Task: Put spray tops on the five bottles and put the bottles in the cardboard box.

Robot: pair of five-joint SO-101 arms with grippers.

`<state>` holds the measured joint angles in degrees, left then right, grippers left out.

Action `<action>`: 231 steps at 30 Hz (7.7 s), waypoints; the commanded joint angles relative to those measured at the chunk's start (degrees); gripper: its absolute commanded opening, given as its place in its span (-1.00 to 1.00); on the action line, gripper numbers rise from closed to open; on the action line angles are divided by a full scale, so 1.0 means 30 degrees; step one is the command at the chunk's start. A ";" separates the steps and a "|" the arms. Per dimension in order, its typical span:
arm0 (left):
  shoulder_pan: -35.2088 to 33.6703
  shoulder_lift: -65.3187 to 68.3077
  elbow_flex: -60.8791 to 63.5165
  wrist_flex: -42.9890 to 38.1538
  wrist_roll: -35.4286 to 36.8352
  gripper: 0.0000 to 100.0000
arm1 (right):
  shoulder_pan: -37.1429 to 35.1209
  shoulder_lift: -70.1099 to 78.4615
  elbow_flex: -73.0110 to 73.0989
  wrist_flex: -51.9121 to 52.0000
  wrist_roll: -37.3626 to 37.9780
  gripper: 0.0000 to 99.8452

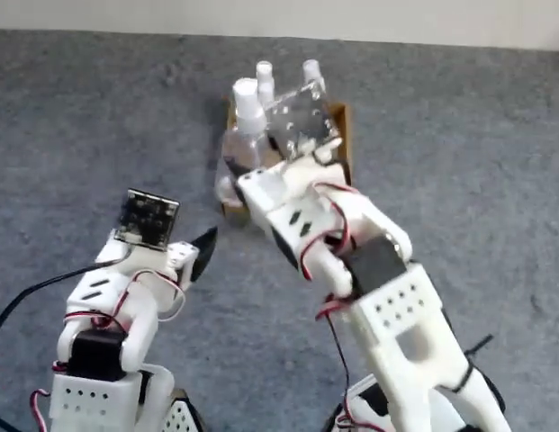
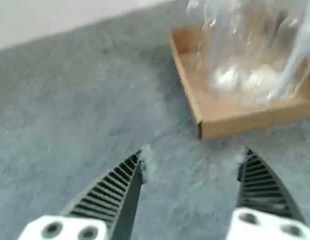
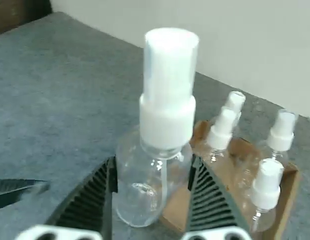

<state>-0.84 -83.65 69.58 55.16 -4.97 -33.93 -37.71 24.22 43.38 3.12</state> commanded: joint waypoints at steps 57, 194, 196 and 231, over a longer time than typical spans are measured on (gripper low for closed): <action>-0.8015 0.0044 0.7575 -0.4366 -0.2549 -0.53 | 0.1421 0.6432 0.4234 -1.2205 0.2315 -0.99; -0.1245 -0.6403 0.5700 0.3516 -0.0938 -0.53 | 1.0418 -2.2520 2.6066 0.4791 0.7121 -0.99; -0.1333 -0.6667 0.6960 0.3399 -0.0967 -0.53 | 1.0418 -2.2520 2.6066 0.4791 0.7121 -0.99; -0.4527 -0.6872 0.9187 0.5451 -0.0908 -0.90 | 1.0359 -2.2520 2.6125 0.9568 0.7092 -0.99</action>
<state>-13.58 -103.60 96.04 71.25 -8.22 -3.25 -104.53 95.69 71.78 23.96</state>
